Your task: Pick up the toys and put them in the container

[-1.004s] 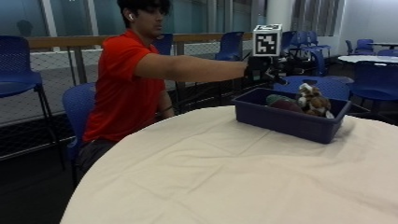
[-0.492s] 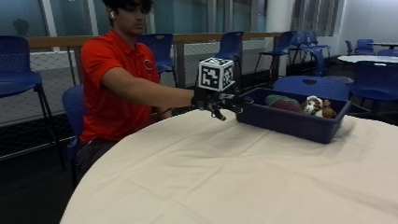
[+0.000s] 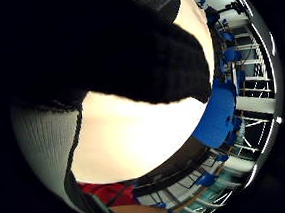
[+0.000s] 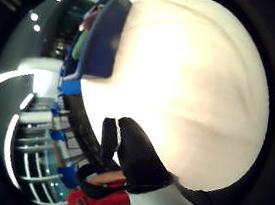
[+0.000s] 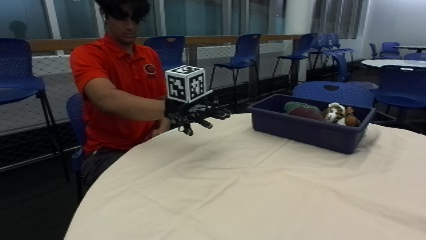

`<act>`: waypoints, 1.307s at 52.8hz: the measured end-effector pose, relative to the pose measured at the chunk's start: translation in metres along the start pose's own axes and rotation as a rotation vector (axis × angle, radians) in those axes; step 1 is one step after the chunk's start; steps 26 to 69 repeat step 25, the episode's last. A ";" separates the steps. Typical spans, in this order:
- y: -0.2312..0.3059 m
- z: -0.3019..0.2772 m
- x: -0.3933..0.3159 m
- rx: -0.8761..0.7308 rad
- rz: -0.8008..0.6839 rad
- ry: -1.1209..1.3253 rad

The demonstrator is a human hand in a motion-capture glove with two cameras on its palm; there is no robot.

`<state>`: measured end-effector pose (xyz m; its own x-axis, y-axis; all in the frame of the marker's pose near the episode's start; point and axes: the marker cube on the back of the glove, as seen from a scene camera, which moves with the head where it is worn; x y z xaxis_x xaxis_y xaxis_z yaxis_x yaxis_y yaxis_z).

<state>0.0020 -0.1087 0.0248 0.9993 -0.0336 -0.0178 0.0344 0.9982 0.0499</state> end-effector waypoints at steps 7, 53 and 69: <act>0.016 -0.003 0.020 0.024 0.031 -0.013; 0.042 0.036 0.036 -0.020 0.062 0.013; 0.042 0.036 0.036 -0.020 0.062 0.013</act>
